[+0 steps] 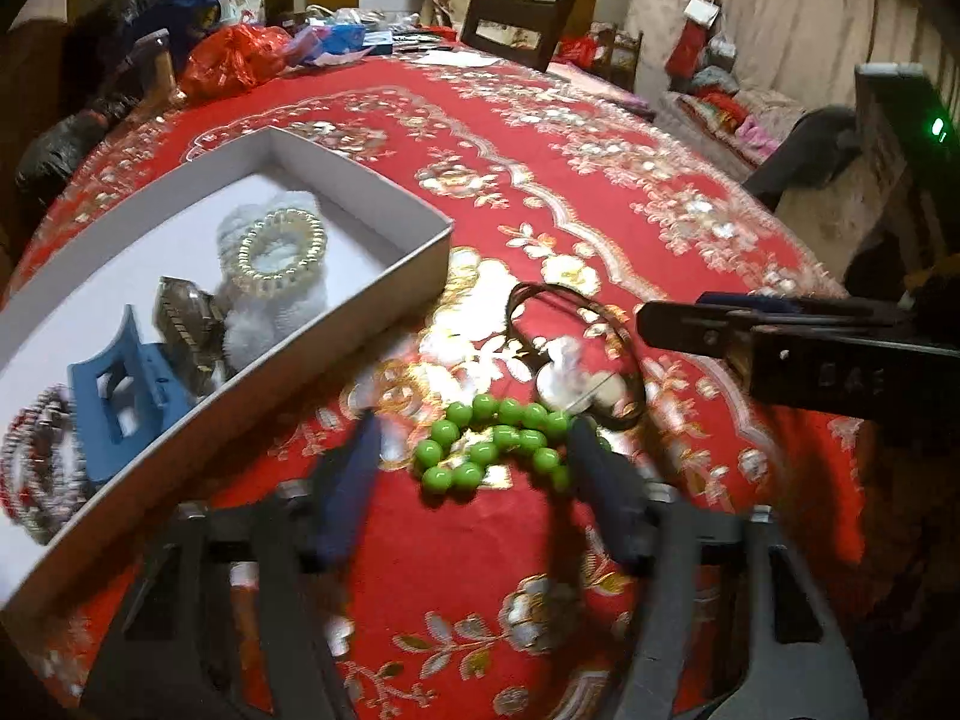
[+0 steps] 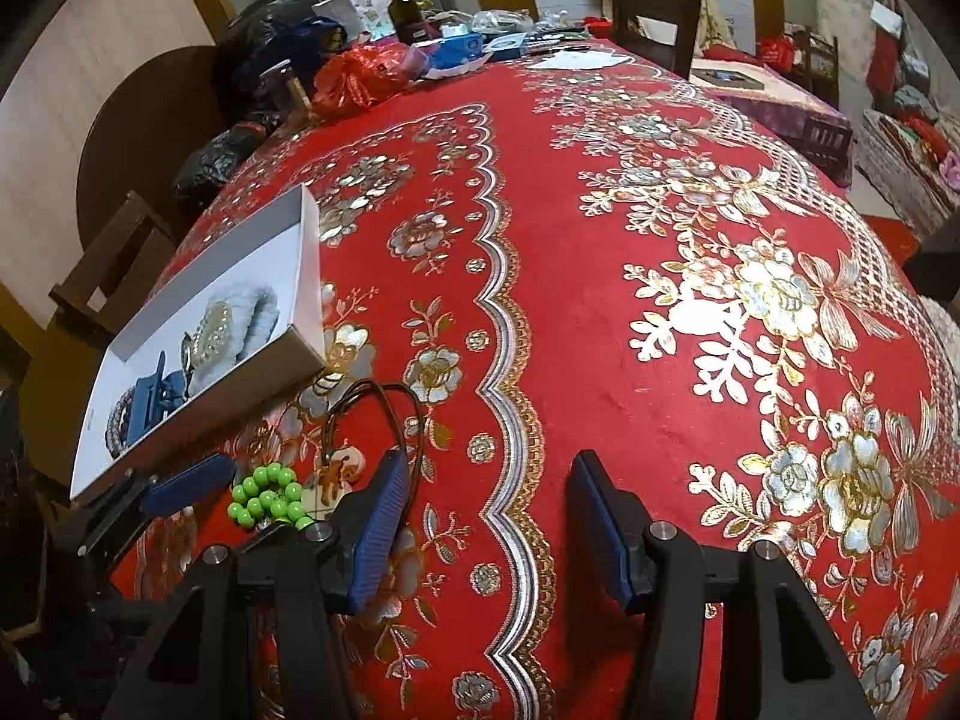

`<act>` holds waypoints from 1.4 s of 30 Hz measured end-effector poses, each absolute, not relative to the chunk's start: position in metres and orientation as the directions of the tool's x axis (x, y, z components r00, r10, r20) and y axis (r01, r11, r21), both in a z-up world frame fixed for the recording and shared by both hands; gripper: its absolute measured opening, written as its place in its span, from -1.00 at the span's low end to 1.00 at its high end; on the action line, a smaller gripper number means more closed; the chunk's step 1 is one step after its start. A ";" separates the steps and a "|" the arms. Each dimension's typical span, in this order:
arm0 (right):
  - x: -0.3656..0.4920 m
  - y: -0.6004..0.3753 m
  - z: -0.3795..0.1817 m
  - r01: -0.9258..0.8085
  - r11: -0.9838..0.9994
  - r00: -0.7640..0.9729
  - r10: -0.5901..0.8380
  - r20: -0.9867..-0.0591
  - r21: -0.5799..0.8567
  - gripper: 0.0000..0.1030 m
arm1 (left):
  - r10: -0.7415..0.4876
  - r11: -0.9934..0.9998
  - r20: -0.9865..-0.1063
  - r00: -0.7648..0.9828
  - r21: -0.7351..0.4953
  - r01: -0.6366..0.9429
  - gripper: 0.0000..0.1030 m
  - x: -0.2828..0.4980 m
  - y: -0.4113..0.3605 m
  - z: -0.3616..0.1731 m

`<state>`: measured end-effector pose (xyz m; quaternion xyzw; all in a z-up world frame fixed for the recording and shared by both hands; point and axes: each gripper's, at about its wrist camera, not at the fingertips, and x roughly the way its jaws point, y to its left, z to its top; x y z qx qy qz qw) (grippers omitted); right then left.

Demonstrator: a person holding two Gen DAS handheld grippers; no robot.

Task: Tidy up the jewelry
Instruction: 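Grasp the green bead bracelet with the left tool while right reaches the black-cord pendant necklace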

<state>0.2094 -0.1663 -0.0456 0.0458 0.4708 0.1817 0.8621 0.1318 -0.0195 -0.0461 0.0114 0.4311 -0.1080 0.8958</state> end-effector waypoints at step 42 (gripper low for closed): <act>0.153 -0.101 -0.027 -0.575 0.815 0.539 0.439 -0.719 0.066 -0.48 | -0.157 0.982 -0.743 0.650 -0.189 0.022 -0.69 0.051 0.050 -0.041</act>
